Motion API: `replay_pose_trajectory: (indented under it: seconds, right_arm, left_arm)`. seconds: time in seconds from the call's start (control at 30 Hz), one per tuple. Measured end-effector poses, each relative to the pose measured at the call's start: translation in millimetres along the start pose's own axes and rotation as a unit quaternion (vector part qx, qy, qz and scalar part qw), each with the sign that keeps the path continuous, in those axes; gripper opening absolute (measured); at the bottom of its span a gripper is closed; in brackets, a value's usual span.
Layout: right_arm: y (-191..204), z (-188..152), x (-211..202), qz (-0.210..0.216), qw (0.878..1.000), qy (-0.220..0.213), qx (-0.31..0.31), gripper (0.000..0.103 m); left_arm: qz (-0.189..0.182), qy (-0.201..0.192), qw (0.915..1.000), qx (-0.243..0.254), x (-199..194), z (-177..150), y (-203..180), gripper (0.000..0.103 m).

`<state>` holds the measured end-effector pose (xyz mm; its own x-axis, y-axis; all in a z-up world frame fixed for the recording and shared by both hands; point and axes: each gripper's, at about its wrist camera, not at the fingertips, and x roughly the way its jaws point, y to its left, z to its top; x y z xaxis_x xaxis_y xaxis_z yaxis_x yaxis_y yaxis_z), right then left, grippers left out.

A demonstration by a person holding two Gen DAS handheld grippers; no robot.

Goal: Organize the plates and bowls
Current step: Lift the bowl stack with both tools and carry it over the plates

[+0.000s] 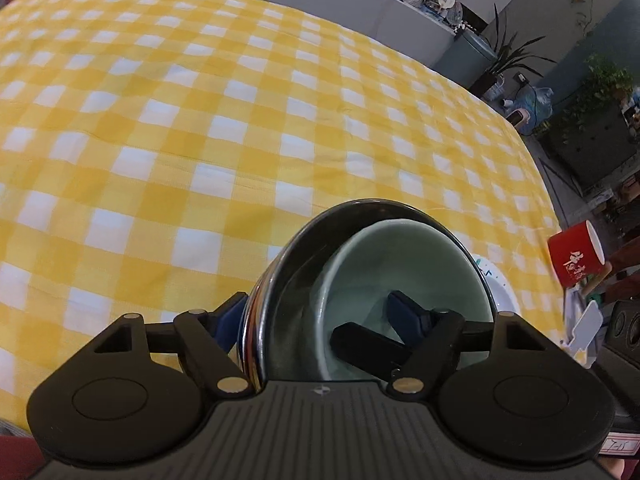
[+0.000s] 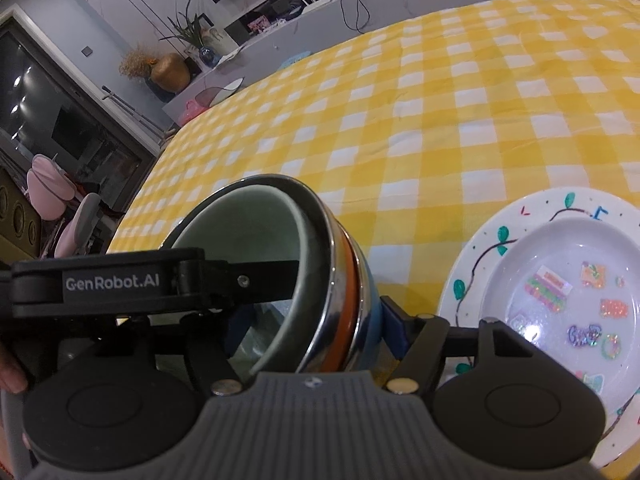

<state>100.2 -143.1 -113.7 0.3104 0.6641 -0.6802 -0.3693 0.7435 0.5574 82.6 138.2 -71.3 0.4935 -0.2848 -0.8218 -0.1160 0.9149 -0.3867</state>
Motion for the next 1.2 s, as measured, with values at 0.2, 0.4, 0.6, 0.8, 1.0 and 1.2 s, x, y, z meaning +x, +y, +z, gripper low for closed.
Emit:
replay_pose_trajectory:
  seconds: [0.2,0.4,0.6,0.8,1.0,1.2]
  right_arm:
    - [1.5,-4.1,-3.3,-0.004,1.0,-0.005,0.007,0.067]
    - [2.1,-2.2,-4.5,-0.008,1.0,0.007,0.022,0.065]
    - [7.4,-2.9,-3.3,-0.013,0.999,0.016,0.031,0.065]
    - [12.1,-3.2,-3.4,-0.011,0.999,0.023,0.04,0.064]
    - [18.7,3.8,-12.7,-0.011,0.999,0.024,0.045,0.064]
    - [25.8,16.1,-34.9,-0.023,0.999,0.014,0.047,0.064]
  left_arm:
    - [-0.002,0.005,1.0,-0.005,0.3,1.1,0.9,0.087]
    - [-0.005,0.021,0.9997,-0.014,0.6,1.8,2.7,0.086]
    - [-0.003,0.03,0.9991,-0.029,-1.4,0.9,6.1,0.086]
    - [0.0,0.034,0.9987,-0.038,-8.5,-0.3,6.9,0.086]
    - [-0.003,0.032,0.9987,-0.039,-20.1,3.7,-0.4,0.086]
    - [-0.016,0.023,0.9988,-0.04,-35.2,12.2,-15.4,0.086]
